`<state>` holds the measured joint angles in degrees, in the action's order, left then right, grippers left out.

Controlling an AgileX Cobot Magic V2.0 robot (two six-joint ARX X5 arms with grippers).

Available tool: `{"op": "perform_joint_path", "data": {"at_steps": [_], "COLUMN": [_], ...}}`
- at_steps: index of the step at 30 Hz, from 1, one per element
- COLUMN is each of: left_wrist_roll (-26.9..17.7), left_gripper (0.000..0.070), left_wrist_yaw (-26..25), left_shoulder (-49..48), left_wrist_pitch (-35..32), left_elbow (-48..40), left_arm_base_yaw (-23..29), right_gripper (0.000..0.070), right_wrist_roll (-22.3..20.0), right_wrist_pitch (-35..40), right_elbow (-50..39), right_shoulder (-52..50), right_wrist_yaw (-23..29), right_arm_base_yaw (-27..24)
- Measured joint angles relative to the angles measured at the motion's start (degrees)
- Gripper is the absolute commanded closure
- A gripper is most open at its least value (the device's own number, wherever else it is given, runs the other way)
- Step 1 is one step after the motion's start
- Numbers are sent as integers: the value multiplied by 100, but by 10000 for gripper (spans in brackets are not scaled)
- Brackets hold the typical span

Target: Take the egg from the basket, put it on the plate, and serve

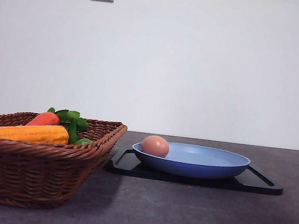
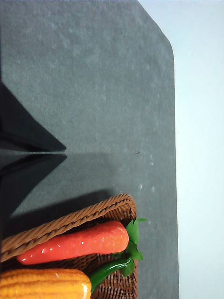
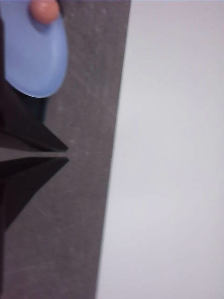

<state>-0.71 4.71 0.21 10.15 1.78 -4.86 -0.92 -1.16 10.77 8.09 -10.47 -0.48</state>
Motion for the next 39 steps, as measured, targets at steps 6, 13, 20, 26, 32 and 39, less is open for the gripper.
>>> {"op": "perform_joint_path", "data": {"at_steps": [6, 13, 20, 26, 32, 39], "left_wrist_roll": [0, 0, 0, 0, 0, 0], "left_gripper": [700, 700, 700, 700, 700, 700], "left_wrist_yaw": [0, 0, 0, 0, 0, 0], "left_shoulder": [0, 0, 0, 0, 0, 0], "left_wrist_pitch": [0, 0, 2, 0, 0, 0], "left_elbow": [0, 0, 0, 0, 0, 0], "left_arm_base_yaw": [0, 0, 0, 0, 0, 0], "right_gripper": [700, 700, 700, 700, 700, 700], "right_wrist_roll": [187, 463, 679, 703, 718, 718], "right_wrist_pitch": [-24, -375, -757, -671, -504, -503], "right_elbow": [-643, -986, -986, -986, -986, -986], "right_shoulder": [-339, -592, -775, -775, -775, -775], "right_wrist_yaw": [-148, -154, -143, -132, -132, -130], "right_arm_base_yaw": [-7, -7, -7, -7, -7, -7]}}
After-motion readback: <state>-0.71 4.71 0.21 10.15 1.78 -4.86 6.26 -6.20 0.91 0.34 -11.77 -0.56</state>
